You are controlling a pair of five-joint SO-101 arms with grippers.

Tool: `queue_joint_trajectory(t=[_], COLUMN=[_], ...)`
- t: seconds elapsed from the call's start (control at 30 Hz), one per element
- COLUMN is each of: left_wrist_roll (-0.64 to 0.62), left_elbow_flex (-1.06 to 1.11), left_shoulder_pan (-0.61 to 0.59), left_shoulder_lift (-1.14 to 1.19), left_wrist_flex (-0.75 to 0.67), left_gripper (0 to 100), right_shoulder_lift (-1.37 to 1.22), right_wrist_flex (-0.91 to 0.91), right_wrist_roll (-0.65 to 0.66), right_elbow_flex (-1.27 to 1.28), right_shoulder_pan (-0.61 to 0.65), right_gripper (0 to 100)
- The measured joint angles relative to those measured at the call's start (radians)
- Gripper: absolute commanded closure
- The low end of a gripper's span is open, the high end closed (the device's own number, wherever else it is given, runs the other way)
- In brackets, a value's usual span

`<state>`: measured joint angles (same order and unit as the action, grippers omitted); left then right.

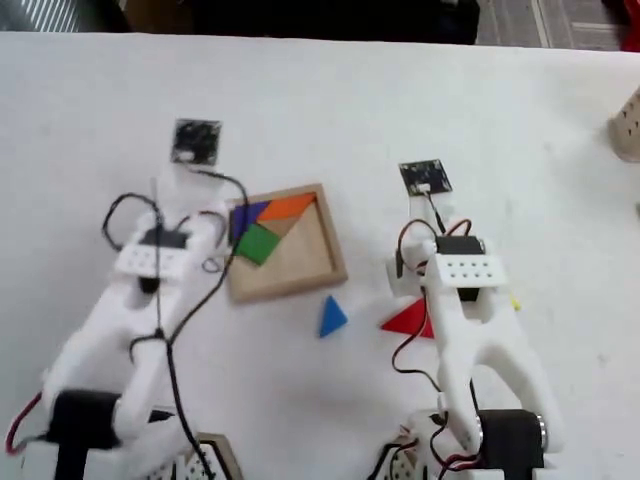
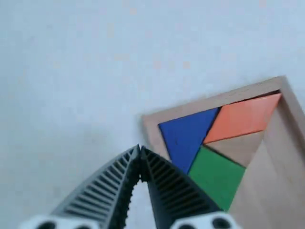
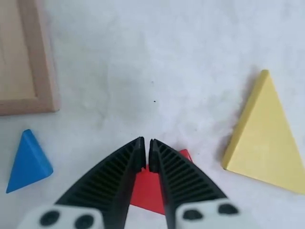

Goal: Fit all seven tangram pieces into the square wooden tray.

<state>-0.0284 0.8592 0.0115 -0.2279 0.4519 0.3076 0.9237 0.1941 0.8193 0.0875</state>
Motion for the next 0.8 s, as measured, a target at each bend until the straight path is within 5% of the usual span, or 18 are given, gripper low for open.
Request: queue_joint_trajectory(t=[0.33, 0.5, 0.8], left_wrist_roll=[-0.002, -0.002, -0.002], left_elbow_flex=[0.305, 0.308, 0.308], left_shoulder_pan=[-0.158, -0.184, -0.187], left_shoulder_lift=[-0.19, -0.19, -0.187], left_wrist_flex=[-0.051, -0.117, -0.129], left_gripper=[98, 98, 98], right_shoulder_lift=[0.0, 0.0, 0.0], right_wrist_flex=[0.041, 0.068, 0.155], right_wrist_roll=[-0.043, -0.097, -0.1], right_elbow_flex=[0.0, -0.003, -0.02], right_shoulder_pan=[0.137, 0.196, 0.334], right_gripper=[95.4, 83.7, 87.5])
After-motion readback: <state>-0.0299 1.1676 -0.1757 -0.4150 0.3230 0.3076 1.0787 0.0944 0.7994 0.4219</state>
